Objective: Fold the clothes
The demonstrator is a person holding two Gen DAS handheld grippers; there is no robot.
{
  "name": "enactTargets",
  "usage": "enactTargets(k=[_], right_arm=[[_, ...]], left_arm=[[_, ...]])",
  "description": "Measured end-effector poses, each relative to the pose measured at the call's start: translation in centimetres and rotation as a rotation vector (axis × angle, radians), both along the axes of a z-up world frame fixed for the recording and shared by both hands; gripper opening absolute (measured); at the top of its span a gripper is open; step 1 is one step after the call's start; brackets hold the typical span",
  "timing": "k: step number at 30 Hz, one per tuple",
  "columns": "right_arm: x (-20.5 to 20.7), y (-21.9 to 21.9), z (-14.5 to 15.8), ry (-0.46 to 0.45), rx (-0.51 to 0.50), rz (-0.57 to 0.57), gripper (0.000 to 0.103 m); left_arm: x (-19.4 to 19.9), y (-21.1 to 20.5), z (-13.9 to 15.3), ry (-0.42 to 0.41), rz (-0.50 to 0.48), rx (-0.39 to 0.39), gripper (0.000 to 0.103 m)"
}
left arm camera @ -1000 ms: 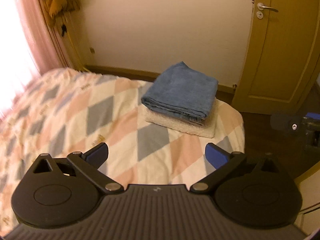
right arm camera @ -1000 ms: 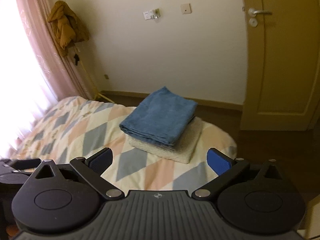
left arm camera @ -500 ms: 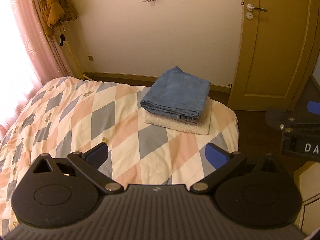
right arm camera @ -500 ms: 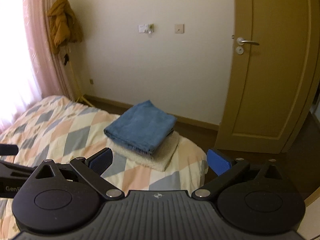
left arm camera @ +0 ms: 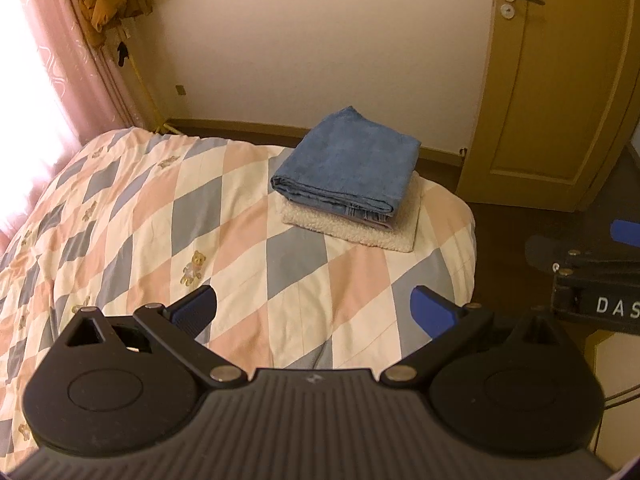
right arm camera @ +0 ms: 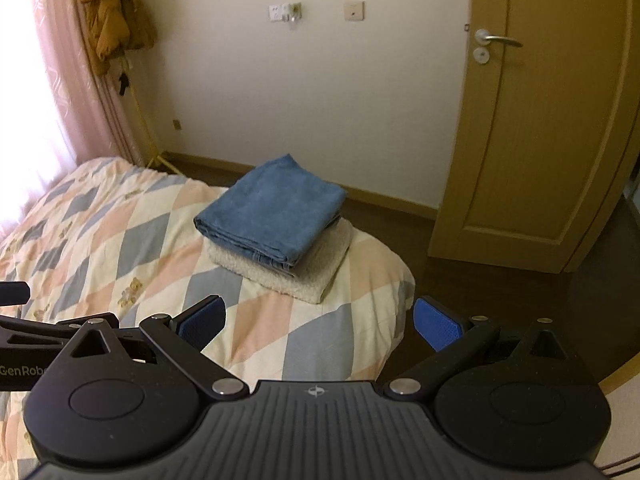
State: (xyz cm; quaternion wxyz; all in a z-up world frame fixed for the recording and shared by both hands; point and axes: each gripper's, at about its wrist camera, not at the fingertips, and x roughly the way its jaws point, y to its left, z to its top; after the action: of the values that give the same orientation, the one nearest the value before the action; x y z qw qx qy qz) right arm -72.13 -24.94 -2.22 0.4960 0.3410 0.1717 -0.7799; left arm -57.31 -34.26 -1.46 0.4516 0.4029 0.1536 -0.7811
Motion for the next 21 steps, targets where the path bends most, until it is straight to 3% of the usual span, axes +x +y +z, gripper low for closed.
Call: enactTargets(k=[21], right_arm=[[-9.0,-7.8,-1.8,-0.034,0.069,0.145,0.103]], left_arm=[[-8.1,-5.8,-1.9,-0.042,0.123,0.044,0.102]])
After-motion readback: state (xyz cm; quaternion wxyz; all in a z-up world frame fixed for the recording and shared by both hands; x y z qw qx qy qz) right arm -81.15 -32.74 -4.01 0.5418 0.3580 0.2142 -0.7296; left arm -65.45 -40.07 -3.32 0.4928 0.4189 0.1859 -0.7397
